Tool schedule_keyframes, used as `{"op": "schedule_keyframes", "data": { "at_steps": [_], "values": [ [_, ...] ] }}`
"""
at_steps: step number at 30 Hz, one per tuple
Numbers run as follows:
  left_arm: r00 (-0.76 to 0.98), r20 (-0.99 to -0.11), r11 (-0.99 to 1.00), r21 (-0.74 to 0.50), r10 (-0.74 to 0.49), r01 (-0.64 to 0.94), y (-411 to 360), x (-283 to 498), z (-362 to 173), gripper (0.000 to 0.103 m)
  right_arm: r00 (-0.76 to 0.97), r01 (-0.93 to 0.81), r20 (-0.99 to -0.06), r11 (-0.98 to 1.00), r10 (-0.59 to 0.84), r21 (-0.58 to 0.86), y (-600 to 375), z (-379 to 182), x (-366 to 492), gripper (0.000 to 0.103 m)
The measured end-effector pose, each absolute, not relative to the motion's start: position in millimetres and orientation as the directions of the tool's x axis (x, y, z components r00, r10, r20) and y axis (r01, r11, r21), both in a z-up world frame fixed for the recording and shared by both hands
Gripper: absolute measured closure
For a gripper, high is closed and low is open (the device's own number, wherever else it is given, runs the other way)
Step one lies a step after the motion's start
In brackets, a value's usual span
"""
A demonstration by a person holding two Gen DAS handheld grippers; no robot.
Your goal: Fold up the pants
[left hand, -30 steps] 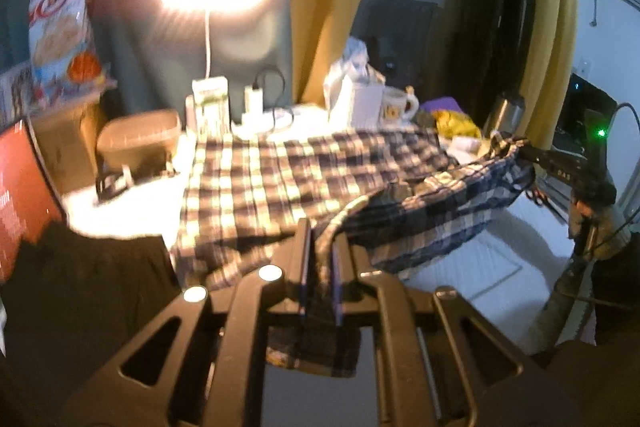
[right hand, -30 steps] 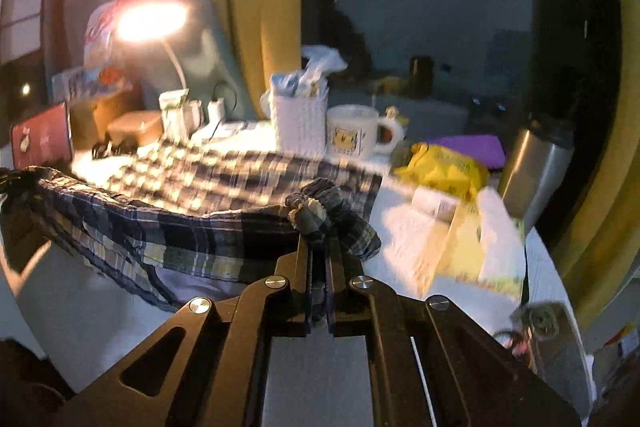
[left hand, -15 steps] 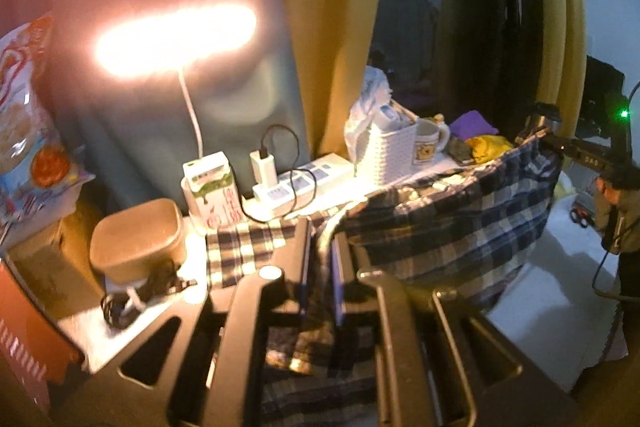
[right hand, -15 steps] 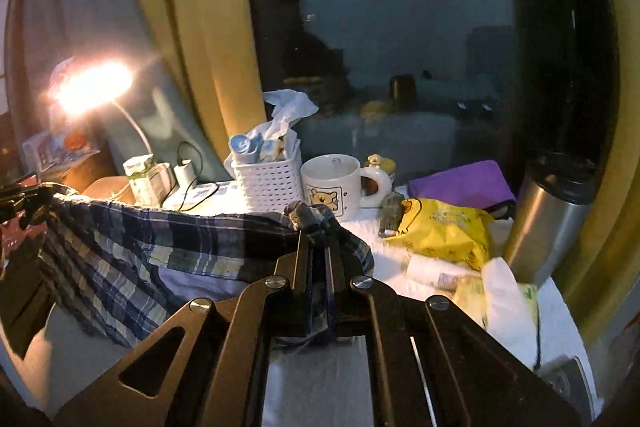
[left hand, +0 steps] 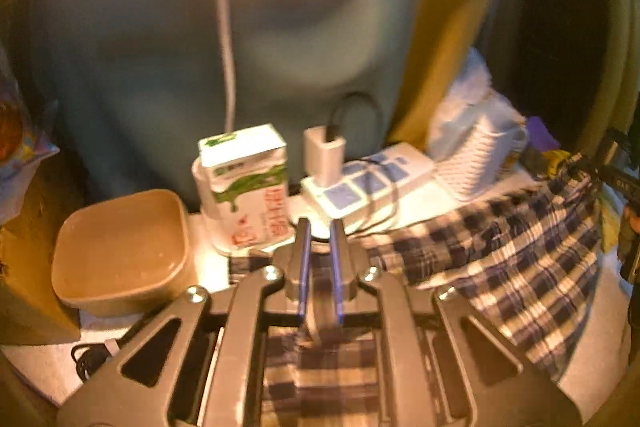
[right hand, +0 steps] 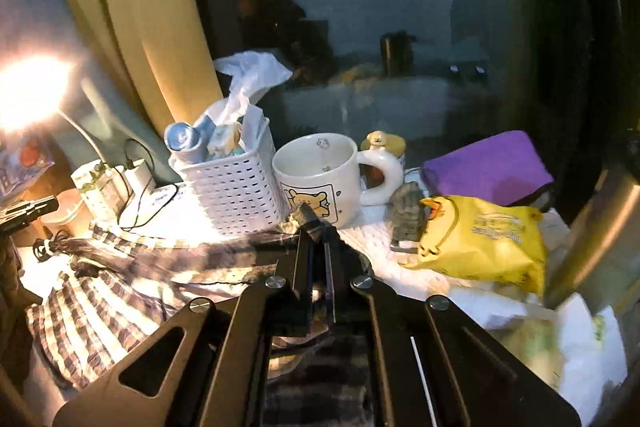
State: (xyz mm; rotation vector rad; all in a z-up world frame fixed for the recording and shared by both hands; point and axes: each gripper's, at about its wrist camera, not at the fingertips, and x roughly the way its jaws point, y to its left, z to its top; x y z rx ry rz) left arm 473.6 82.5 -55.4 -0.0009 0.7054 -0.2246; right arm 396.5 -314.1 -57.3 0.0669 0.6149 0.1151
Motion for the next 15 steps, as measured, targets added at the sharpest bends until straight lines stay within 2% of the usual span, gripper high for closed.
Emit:
{"op": "schedule_keyframes", "data": {
  "at_steps": [4,8,9,10,12,13,14,15],
  "values": [
    [0.669,-0.686,0.954,-0.141,-0.286,0.264,90.8,482.6,-70.0,0.092,0.796,-0.078,-0.595,0.994,0.111,0.081,-309.1,-68.0,418.2,0.097],
    [0.592,-0.762,0.956,-0.122,-0.262,0.267,88.3,485.0,-98.8,0.087,0.776,-0.047,-0.626,0.997,0.075,0.06,-308.7,-77.1,426.6,0.094],
    [0.567,-0.781,0.955,-0.123,-0.26,0.268,87.7,485.3,-108.4,0.085,0.776,-0.043,-0.627,0.998,0.066,0.053,-308.2,-77.1,426.3,0.085],
    [0.548,-0.796,0.956,-0.126,-0.257,0.266,86.3,486.5,-115.7,0.084,0.778,-0.037,-0.626,0.998,0.057,0.045,-308.0,-76.4,424.9,0.067],
    [0.509,-0.824,0.958,-0.131,-0.249,0.255,82.0,493.0,-129.7,0.079,0.785,-0.032,-0.617,0.999,0.05,0.039,-310.0,-73.3,419.5,0.043],
    [0.499,-0.831,0.959,-0.131,-0.244,0.25,80.7,496.0,-134.0,0.076,0.787,-0.033,-0.615,0.999,0.048,0.036,-311.0,-71.8,417.5,0.039],
    [0.499,-0.836,0.963,-0.122,-0.23,0.24,79.0,498.9,-137.0,0.065,0.788,-0.033,-0.613,0.999,0.047,0.034,-312.0,-70.7,415.6,0.039],
    [0.502,-0.839,0.968,-0.105,-0.209,0.228,76.6,501.9,-139.3,0.058,0.789,-0.035,-0.613,0.999,0.048,0.034,-313.0,-70.3,414.2,0.039]
  ]
}}
